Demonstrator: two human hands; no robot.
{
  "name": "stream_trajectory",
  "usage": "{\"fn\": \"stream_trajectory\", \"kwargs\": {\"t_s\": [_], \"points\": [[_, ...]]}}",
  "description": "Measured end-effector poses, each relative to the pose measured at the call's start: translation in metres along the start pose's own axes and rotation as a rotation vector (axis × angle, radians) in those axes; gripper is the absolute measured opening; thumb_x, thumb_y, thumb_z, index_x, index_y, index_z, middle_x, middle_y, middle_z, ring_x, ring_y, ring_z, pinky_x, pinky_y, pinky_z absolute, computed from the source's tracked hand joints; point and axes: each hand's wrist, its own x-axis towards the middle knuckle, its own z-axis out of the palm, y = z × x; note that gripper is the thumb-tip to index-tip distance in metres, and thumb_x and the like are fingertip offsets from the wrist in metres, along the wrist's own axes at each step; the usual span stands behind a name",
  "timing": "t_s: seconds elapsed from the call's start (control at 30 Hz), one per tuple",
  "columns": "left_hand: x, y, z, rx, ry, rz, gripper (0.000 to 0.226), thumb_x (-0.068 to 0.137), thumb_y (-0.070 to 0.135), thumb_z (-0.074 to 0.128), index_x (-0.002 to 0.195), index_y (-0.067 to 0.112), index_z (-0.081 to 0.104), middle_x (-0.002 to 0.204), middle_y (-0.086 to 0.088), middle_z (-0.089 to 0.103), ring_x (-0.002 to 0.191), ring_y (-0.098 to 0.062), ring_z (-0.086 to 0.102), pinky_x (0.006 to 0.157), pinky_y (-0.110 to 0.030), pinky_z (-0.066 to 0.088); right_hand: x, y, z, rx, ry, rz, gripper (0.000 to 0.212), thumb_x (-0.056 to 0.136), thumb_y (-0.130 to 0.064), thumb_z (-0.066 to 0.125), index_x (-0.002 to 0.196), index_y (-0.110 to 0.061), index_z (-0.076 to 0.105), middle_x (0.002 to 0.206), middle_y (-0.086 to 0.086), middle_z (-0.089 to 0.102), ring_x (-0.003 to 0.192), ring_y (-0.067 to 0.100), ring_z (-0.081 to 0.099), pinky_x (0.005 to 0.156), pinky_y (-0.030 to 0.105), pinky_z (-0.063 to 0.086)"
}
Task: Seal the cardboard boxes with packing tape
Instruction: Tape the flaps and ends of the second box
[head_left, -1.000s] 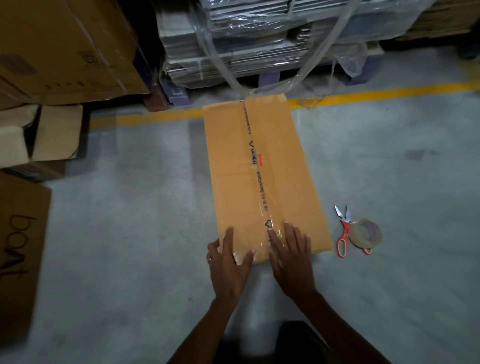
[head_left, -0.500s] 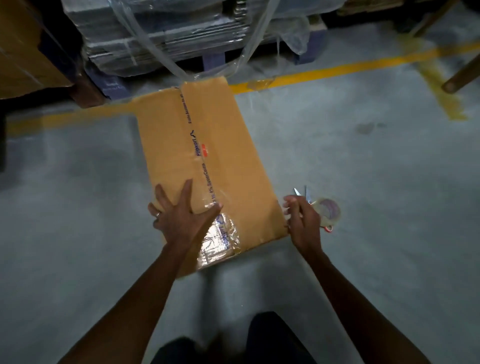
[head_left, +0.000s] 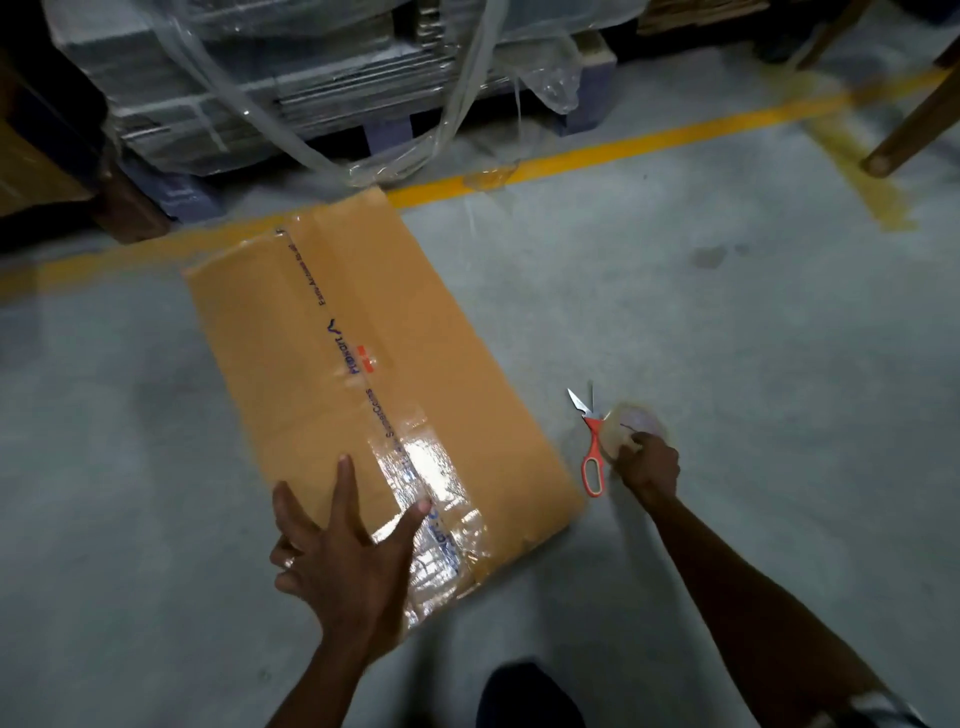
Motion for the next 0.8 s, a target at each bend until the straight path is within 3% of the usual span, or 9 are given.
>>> {"fn": "stream_trajectory", "kwargs": {"t_s": [0.07,0.13,0.2,0.27,0.37,0.47,0.57,0.67,0.8], "points": [[-0.024,-0.001,0.004,-0.038,-0.030,-0.040,0.103,0.062,0.085,0.072,0.151,0.061,0.027,0.166,0.011,-0.015,0.142,-0.050,0.024,0.115,-0.065,0.020,-0.013,-0.011,-0.020,0.092,0.018,-0.106,0.032,0.089,-0.033,0.054,0.102,-0.018,0.079,0.105,0.017,0.077,0.109,0.034,0.069,0.091,0.033,0.046],[-0.047,-0.002,0.005,-0.077,-0.075,-0.085,0.101,0.064,0.072,0.081,0.149,0.061,0.028,0.165,0.010,-0.016,0.142,-0.048,0.024,0.115,-0.065,0.019,-0.033,-0.027,-0.047,0.138,0.037,-0.206,0.032,0.089,-0.042,0.050,0.079,-0.025,0.075,0.077,0.001,0.077,0.084,0.018,0.074,0.077,0.030,0.050],[-0.061,0.003,0.000,-0.109,-0.111,-0.151,0.094,0.061,0.064,0.086,0.142,0.057,0.038,0.164,0.007,-0.011,0.145,-0.043,0.019,0.117,-0.063,0.017,-0.064,-0.047,-0.073,0.230,0.010,-0.324,0.025,0.098,-0.033,0.057,0.082,-0.026,0.075,0.070,-0.005,0.074,0.070,0.006,0.072,0.068,0.023,0.054],[-0.060,0.014,-0.011,-0.098,-0.057,-0.160,0.091,0.053,0.072,0.081,0.133,0.050,0.042,0.163,0.004,-0.001,0.150,-0.033,0.012,0.117,-0.062,0.017,-0.099,-0.070,-0.091,0.371,-0.066,-0.432,0.014,0.101,-0.020,0.063,0.103,-0.023,0.077,0.074,-0.009,0.077,0.071,0.002,0.073,0.066,0.013,0.054],[-0.029,0.037,-0.033,-0.225,-0.013,0.078,0.106,0.050,0.084,0.063,0.142,0.040,0.035,0.158,0.006,0.017,0.150,-0.023,0.018,0.117,-0.057,0.025,-0.133,-0.105,-0.099,0.468,-0.190,-0.542,0.024,0.099,-0.018,0.065,0.122,-0.019,0.072,0.080,-0.005,0.079,0.076,0.010,0.076,0.075,0.020,0.059],[0.014,0.069,-0.059,-0.512,-0.326,0.286,0.128,0.048,0.080,0.079,0.156,0.044,0.020,0.155,0.022,0.021,0.140,0.002,0.022,0.117,-0.040,0.027,-0.158,-0.142,-0.096,0.536,-0.293,-0.622,0.025,0.098,-0.014,0.066,0.119,-0.027,0.070,0.076,-0.003,0.078,0.073,0.010,0.075,0.072,0.017,0.056],[0.052,0.091,-0.078,-0.510,-0.539,0.499,0.143,0.043,0.063,0.097,0.157,0.054,0.011,0.163,0.022,0.019,0.146,0.003,0.024,0.116,-0.027,0.030,-0.179,-0.175,-0.088,0.527,-0.408,-0.717,0.019,0.099,-0.013,0.065,0.105,-0.028,0.074,0.073,-0.003,0.076,0.068,0.007,0.072,0.067,0.015,0.053],[0.078,0.087,-0.088,-0.403,-0.457,0.686,0.124,0.050,0.041,0.103,0.154,0.044,0.036,0.149,0.018,0.039,0.136,0.001,0.042,0.102,-0.016,0.042,-0.185,-0.191,-0.072,0.498,-0.456,-0.727,0.015,0.101,-0.020,0.064,0.102,-0.011,0.076,0.076,0.003,0.076,0.069,0.016,0.074,0.065,0.023,0.056],[0.088,0.067,-0.092,-0.391,-0.280,0.718,0.075,0.060,0.025,0.099,0.128,0.026,0.070,0.120,0.019,0.059,0.110,0.004,0.059,0.088,-0.018,0.053,-0.192,-0.207,-0.057,0.540,-0.493,-0.637,0.025,0.099,-0.022,0.066,0.116,-0.005,0.074,0.072,0.006,0.075,0.065,0.019,0.072,0.061,0.023,0.052]]}}
